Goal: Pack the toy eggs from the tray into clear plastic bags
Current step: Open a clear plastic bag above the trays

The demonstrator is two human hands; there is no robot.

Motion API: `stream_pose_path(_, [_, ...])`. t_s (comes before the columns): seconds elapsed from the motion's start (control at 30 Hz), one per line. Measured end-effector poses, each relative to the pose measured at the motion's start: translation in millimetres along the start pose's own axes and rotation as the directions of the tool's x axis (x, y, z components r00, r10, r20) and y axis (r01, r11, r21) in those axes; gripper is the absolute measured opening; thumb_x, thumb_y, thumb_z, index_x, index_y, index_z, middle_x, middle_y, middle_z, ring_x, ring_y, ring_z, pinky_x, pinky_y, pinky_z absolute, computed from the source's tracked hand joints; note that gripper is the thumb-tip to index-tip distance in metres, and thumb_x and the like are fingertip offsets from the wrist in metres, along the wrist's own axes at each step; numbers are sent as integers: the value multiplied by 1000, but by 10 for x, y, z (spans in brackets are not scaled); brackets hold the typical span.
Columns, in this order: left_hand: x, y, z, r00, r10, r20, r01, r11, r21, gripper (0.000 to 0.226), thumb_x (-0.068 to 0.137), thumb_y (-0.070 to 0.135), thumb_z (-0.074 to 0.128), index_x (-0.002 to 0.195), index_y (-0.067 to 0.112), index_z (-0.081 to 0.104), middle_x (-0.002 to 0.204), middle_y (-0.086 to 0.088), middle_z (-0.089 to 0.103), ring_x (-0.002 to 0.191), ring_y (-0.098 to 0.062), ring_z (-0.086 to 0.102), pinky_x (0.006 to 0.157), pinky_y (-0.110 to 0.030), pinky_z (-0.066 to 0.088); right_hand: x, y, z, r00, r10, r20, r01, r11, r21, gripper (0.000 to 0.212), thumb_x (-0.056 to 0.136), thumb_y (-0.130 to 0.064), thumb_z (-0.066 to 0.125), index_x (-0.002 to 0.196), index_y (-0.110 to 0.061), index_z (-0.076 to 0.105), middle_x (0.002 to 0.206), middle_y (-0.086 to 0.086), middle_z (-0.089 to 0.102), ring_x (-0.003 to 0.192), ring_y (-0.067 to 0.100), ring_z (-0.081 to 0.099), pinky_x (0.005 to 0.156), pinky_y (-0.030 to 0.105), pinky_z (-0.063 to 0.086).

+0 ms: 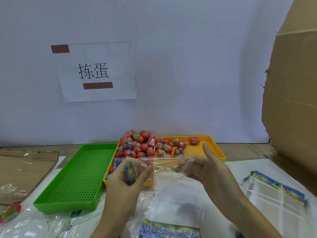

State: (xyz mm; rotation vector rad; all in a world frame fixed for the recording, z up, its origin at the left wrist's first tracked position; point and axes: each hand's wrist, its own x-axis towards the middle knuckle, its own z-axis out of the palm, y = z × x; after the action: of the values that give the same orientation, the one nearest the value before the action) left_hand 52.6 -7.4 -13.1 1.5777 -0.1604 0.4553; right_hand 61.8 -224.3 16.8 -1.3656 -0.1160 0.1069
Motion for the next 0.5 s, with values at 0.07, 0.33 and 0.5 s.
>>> stream_pose_path(0.07, [12,4,-32,971,238,33,-241,965,105,15,90,26,83,84,23,69,83,-1,70,82,-20,69,76,-25,55,-10,-23,-9,998,-18,54,23,995,-99,91,95,-72,16,81,-11,82,104,12,79,108,21,72,110,45,40])
stream_pose_path(0.33, [67,36,-177,349,710,612,-896,62,439,18,103,2,55,107,20,56,122,-6,64,110,-24,60,86,-38,56,-39,-15,0,987,-157,-18,124,841,-526,48,83,-70,52,74,-34,83,93,-8,79,102,-2,65,100,22,42])
stream_pose_path(0.5, [57,-6,-159,292,683,670,-907,-25,421,14,106,6,58,107,20,57,119,-9,68,115,-25,63,94,-39,50,-50,-2,-16,982,-190,16,159,772,-616,15,83,-55,73,87,-42,80,96,-23,75,98,-6,64,88,25,45])
